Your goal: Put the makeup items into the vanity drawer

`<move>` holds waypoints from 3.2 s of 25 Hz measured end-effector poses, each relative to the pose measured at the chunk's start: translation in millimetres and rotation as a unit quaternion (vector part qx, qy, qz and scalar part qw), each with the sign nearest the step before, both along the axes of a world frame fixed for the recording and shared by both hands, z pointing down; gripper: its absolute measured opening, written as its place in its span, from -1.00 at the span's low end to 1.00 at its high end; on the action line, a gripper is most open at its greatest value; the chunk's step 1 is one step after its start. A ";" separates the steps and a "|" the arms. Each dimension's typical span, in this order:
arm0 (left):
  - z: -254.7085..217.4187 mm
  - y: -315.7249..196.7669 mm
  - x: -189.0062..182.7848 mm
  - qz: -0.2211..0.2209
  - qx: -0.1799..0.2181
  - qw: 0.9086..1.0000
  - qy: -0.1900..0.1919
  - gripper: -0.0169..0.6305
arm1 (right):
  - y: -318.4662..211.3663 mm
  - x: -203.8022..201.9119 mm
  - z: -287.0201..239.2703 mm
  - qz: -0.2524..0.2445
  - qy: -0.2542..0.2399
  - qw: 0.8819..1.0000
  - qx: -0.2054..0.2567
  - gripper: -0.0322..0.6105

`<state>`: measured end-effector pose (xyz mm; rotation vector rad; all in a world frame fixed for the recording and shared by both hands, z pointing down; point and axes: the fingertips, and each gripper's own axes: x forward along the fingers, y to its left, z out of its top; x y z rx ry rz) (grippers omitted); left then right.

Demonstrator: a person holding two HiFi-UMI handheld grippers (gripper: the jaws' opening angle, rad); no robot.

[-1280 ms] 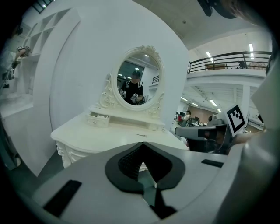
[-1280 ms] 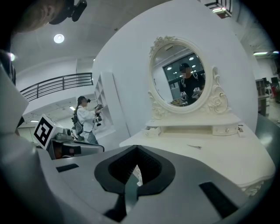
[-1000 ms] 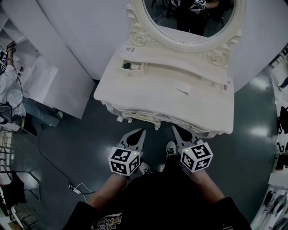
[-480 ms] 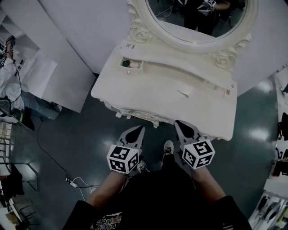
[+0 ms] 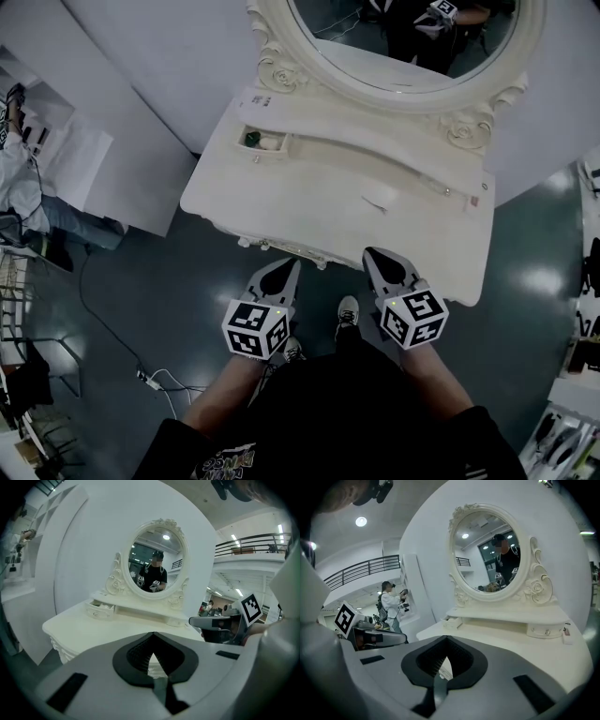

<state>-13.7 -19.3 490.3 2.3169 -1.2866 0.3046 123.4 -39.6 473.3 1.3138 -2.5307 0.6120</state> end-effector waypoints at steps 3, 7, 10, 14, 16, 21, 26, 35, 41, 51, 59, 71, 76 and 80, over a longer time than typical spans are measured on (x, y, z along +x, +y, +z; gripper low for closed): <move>2.2 -11.3 12.0 -0.002 -0.001 1.000 0.001 -0.92 | -12.0 13.8 3.8 0.000 0.004 1.000 -0.003 -0.81; 9.4 -25.8 27.1 -0.006 -0.006 1.000 0.001 -0.92 | -28.7 32.4 13.9 -0.002 0.015 1.000 -0.009 -0.81; 14.8 -35.7 36.8 -0.010 -0.010 1.000 -0.001 -0.92 | -40.8 43.6 23.0 -0.006 0.024 1.000 -0.014 -0.81; 17.9 -47.3 48.5 -0.016 -0.013 1.000 -0.005 -0.92 | -55.5 53.4 33.2 -0.019 0.041 0.999 -0.017 -0.81; 17.7 -52.9 54.2 -0.020 -0.013 1.000 -0.008 -0.92 | -62.0 56.7 37.0 -0.029 0.049 0.998 -0.016 -0.81; 18.0 -64.2 65.8 -0.032 -0.009 0.999 -0.018 -0.92 | -76.4 65.5 46.6 -0.049 0.059 0.997 -0.016 -0.81; 20.5 -71.2 75.5 -0.045 -0.008 0.999 -0.029 -0.92 | -89.1 75.5 58.1 -0.064 0.071 0.995 -0.018 -0.81; 25.0 -72.0 97.6 -0.037 -0.014 0.998 -0.039 -0.92 | -103.8 91.1 83.8 -0.079 0.108 0.991 -0.031 -0.81; 32.2 -74.8 103.0 -0.019 -0.020 0.999 -0.040 -0.92 | -108.9 87.7 107.9 -0.102 0.140 0.984 -0.041 -0.75; 44.2 -80.5 96.6 0.000 -0.037 0.998 -0.041 -0.92 | -128.8 84.5 154.9 -0.140 0.228 0.962 -0.063 -0.54; 51.0 -78.6 80.0 -0.014 -0.047 0.998 -0.038 -0.92 | -138.3 82.7 182.5 -0.166 0.279 0.942 -0.080 -0.50; 50.7 -80.5 72.5 -0.022 -0.047 0.998 -0.033 -0.92 | -134.0 75.6 187.4 -0.166 0.244 0.948 -0.118 -0.68; 46.2 -80.7 69.1 -0.031 -0.038 0.998 -0.033 -0.92 | -137.4 77.6 181.7 -0.150 0.234 0.954 -0.109 -0.68; 42.8 -78.3 58.6 -0.040 -0.033 0.998 -0.030 -0.92 | -138.6 67.2 165.4 -0.141 0.216 0.961 -0.095 -0.68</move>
